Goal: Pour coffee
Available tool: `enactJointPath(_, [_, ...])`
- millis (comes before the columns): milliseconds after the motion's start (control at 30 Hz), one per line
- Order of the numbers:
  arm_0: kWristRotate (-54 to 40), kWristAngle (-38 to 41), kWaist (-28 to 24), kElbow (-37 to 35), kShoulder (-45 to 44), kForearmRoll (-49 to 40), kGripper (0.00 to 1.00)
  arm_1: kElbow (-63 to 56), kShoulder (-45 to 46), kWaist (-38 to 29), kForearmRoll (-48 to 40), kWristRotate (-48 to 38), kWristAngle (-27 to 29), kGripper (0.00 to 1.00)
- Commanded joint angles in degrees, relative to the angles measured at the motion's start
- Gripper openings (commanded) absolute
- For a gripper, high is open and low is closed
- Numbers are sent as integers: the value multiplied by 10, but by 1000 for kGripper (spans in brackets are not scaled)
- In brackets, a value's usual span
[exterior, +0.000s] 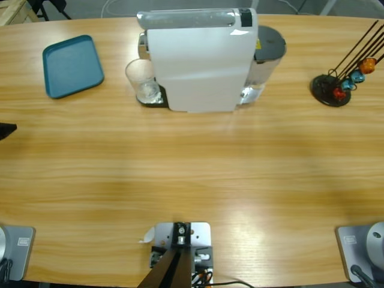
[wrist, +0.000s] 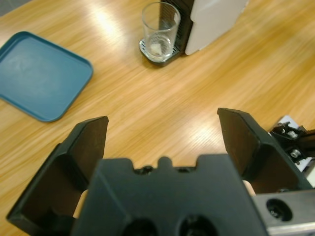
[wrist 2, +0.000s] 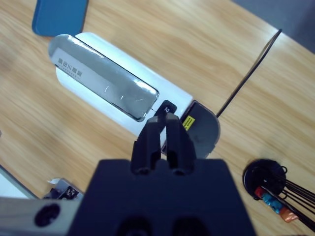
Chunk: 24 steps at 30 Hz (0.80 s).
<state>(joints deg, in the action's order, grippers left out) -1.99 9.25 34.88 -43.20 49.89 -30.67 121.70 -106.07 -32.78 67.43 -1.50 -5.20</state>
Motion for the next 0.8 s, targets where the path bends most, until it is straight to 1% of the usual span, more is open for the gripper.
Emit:
enactJointPath(33, [-7, -5, 16, 14, 12, -13, 968, 40, -80, -19, 29, -15, 1, 0])
enactJointPath(267, [-7, -7, 17, 13, 29, -12, 968, 64, -113, -24, 50, -27, 19, 0])
enactJointPath(500, [-7, -10, 17, 13, 36, -10, 968, 64, -121, -24, 68, -31, 54, 0])
enactJointPath(800, [-7, -10, 17, 17, 43, 2, 968, 69, -124, -24, 72, -31, 56, 0])
